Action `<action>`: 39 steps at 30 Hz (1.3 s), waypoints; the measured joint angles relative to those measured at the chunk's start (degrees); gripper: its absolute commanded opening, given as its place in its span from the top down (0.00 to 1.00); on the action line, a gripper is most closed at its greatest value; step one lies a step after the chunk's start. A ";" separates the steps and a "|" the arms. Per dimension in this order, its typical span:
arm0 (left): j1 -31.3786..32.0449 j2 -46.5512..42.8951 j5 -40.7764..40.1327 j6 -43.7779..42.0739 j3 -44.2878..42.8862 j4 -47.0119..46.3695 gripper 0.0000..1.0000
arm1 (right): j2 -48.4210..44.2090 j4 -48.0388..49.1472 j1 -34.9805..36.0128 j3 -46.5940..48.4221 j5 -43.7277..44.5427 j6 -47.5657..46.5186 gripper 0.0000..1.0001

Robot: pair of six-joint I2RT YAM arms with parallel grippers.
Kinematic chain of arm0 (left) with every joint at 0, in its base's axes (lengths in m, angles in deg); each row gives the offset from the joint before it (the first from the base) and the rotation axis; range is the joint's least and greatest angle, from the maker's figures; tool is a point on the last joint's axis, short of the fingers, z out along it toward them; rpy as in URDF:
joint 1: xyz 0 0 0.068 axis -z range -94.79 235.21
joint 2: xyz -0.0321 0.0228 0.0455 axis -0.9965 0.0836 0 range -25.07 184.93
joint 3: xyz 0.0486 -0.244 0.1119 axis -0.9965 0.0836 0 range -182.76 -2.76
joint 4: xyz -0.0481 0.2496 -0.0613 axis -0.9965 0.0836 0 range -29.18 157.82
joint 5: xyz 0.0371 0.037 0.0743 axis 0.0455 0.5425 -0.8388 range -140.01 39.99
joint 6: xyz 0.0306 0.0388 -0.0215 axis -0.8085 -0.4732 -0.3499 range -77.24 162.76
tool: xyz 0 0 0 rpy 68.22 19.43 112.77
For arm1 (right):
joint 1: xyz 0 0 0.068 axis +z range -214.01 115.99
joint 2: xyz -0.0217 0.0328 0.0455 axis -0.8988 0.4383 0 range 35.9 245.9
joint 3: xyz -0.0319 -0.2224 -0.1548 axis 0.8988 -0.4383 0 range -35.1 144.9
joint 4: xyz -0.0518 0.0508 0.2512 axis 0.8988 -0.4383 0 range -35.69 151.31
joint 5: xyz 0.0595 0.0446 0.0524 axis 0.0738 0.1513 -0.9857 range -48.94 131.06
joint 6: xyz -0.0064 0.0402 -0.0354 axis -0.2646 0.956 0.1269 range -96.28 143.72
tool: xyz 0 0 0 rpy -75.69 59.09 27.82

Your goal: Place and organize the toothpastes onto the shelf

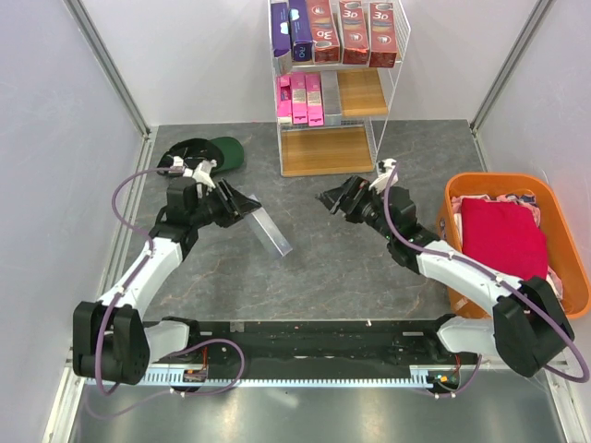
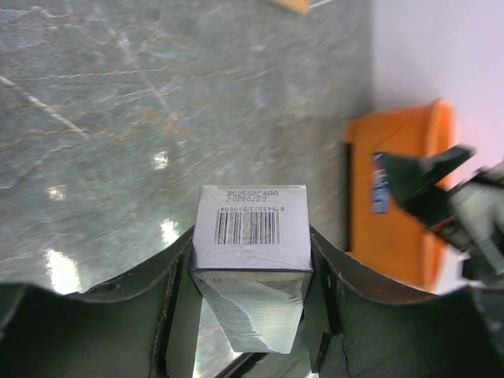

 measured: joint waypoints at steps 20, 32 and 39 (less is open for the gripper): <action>-10.54 -0.55 13.00 25.77 16.00 -33.03 0.98 | -1.01 -0.81 26.32 -0.46 16.00 -13.42 0.26; -11.02 2.01 16.15 27.98 16.00 -37.27 0.98 | 4.92 -1.64 35.30 3.93 26.82 -19.10 0.35; -11.13 2.56 17.49 29.00 16.02 -39.36 0.98 | 7.82 -2.03 36.35 6.21 31.76 -20.76 0.36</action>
